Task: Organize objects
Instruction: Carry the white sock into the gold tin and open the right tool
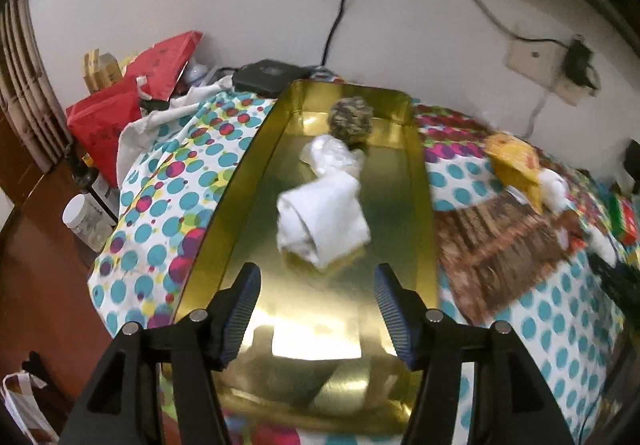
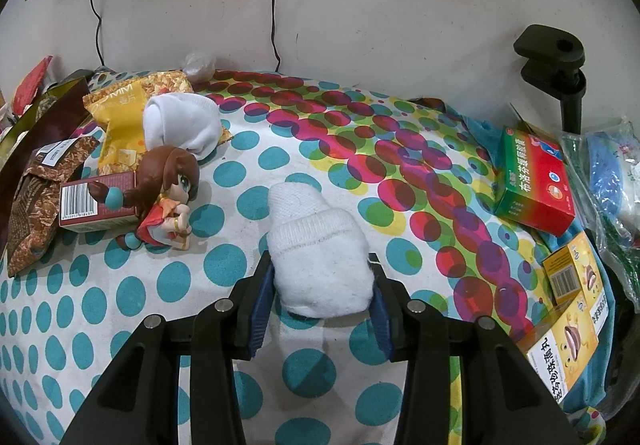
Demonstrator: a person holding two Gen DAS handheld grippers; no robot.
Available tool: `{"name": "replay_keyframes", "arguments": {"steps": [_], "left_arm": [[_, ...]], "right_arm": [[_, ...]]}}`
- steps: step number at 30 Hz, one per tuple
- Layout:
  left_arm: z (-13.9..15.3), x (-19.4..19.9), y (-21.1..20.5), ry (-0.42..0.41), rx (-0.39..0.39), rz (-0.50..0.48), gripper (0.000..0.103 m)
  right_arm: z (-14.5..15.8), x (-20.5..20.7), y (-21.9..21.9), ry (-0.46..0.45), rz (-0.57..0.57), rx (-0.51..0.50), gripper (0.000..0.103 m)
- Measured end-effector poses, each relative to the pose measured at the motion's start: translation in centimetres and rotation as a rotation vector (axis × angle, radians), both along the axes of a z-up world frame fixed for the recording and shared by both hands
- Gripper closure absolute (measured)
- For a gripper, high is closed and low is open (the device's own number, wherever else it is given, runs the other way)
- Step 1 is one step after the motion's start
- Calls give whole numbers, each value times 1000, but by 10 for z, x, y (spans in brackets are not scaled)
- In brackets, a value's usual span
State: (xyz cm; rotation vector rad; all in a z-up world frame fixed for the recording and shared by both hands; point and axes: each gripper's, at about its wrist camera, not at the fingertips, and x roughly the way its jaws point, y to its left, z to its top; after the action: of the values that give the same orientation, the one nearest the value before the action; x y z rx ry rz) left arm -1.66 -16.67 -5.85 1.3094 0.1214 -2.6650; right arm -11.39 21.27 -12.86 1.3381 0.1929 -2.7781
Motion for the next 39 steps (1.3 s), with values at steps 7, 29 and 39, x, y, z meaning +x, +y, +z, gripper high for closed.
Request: {"name": "replay_keyframes", "arguments": {"steps": [7, 29, 39], "left_arm": [[5, 58, 39, 16, 73, -94, 43], [-39, 116, 129, -26, 102, -309, 43], [-37, 122, 116, -4, 103, -299, 43]], "right_arm": [[0, 0, 1, 1, 1, 1, 63], [4, 1, 9, 25, -46, -15, 63], [28, 13, 25, 132, -172, -160, 63]]}}
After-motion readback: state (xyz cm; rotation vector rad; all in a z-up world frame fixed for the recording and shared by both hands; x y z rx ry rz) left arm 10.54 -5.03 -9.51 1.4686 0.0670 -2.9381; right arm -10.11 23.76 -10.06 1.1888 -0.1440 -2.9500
